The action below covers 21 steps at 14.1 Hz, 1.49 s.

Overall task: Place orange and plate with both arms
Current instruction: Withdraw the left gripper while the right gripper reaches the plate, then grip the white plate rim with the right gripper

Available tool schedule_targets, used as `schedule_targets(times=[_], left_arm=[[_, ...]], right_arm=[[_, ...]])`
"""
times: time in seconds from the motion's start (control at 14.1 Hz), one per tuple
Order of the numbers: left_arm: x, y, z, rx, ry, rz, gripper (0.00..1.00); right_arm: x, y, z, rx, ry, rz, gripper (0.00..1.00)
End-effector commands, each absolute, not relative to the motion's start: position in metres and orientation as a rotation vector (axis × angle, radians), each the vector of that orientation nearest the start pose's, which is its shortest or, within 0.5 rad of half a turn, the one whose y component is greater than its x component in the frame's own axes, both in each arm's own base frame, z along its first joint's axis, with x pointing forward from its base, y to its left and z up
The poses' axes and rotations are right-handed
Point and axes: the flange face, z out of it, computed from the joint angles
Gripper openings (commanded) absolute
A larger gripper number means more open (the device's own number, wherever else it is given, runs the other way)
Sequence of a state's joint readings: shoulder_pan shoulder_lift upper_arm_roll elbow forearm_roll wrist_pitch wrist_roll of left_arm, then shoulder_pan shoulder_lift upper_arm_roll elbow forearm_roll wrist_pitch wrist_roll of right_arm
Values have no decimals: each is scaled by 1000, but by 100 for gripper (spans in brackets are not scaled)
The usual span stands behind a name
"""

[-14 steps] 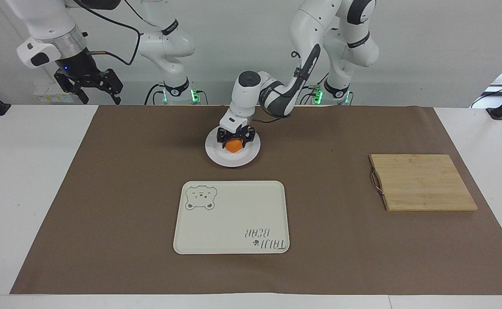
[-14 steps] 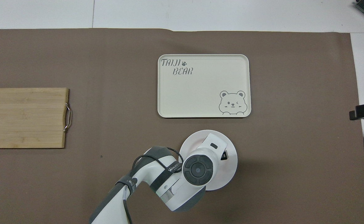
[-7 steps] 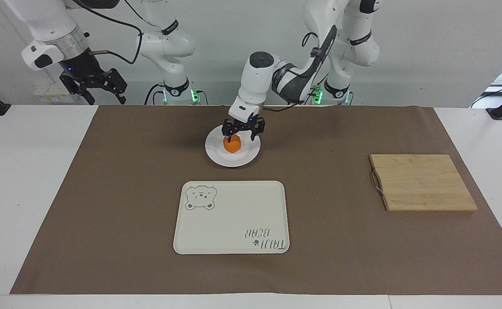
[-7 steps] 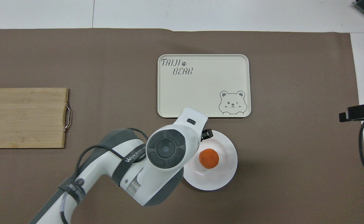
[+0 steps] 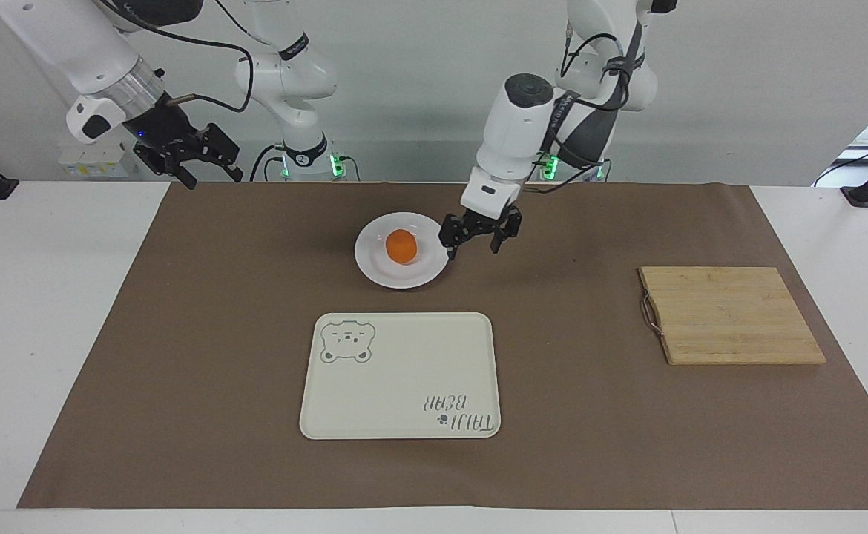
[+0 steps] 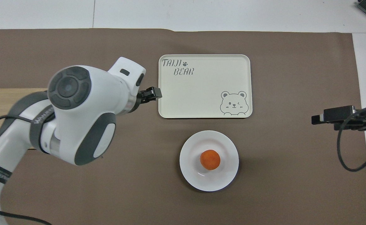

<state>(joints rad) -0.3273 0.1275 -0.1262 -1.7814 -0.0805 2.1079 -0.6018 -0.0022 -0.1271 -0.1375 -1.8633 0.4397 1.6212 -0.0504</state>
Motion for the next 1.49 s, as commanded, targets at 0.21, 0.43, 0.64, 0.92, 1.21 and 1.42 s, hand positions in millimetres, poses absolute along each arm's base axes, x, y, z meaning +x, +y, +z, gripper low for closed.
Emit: schedule_targets(times=[0.21,0.43,0.64,0.92,1.21,1.42], left_arm=[[588,-157,546,-3261,-107,-175,100],[583,-138,560,-3251,-127,-163,100],[585,-121,561,-3245,-154,-163,100],[575,-107,578,-3239,-76,-166,100],[563,-32,600,-3217,92,-139,100],[549,-13,617,-3189,100,-75,100]], right_arm=[[493,-19,502,-2492,46,27,100],[487,0,446,-2447,-3,-20,100],[480,21,424,-2411,-26,-2,100],[465,27,378,-2326,-112,13,100],[450,33,341,-2248,-119,29,100],[438,33,303,-2181,-138,12,100]])
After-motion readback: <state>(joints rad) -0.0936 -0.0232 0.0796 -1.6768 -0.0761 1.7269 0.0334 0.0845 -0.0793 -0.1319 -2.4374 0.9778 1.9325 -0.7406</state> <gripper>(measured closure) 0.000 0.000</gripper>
